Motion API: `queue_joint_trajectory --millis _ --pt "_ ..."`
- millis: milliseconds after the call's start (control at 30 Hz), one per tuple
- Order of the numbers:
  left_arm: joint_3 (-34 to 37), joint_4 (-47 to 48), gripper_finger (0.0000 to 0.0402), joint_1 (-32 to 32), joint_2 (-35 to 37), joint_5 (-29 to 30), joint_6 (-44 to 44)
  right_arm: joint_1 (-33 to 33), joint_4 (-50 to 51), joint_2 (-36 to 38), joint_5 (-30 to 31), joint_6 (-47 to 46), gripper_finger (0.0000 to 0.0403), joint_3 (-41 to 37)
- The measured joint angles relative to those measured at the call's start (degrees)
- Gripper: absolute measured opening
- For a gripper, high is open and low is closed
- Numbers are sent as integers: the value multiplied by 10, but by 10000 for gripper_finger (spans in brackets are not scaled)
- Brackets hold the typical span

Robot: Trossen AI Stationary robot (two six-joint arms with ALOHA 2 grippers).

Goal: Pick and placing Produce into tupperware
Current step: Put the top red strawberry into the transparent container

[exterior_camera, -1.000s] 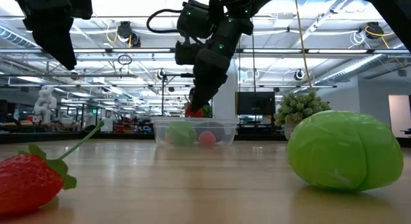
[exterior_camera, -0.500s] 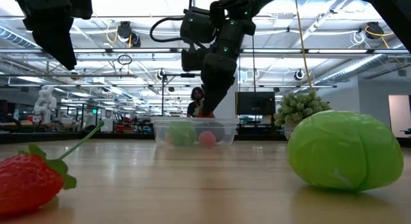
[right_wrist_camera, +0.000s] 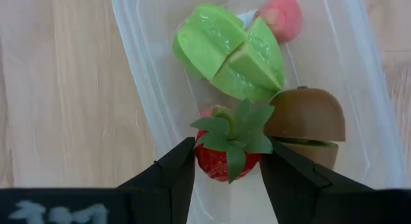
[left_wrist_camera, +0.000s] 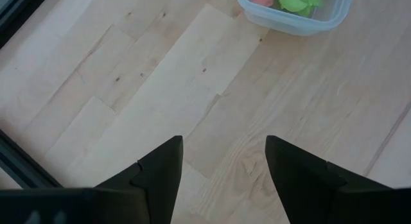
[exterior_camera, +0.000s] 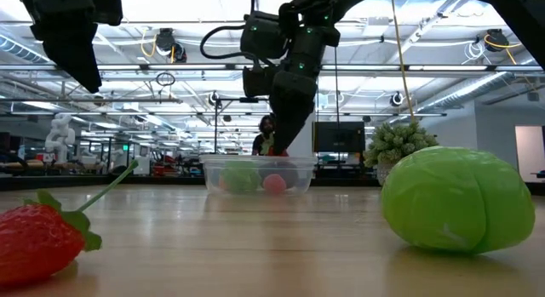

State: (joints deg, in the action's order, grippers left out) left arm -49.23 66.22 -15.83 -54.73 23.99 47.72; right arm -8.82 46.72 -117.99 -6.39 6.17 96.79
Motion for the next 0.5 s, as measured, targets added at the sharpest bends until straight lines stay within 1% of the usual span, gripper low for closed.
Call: queue_joint_trajectory --millis 133,500 --pt "0 0 228 0 0 0 0 0 3 0 -14 -2 158 0" --pt "0 0 228 0 0 0 0 0 3 0 -14 -4 158 0"
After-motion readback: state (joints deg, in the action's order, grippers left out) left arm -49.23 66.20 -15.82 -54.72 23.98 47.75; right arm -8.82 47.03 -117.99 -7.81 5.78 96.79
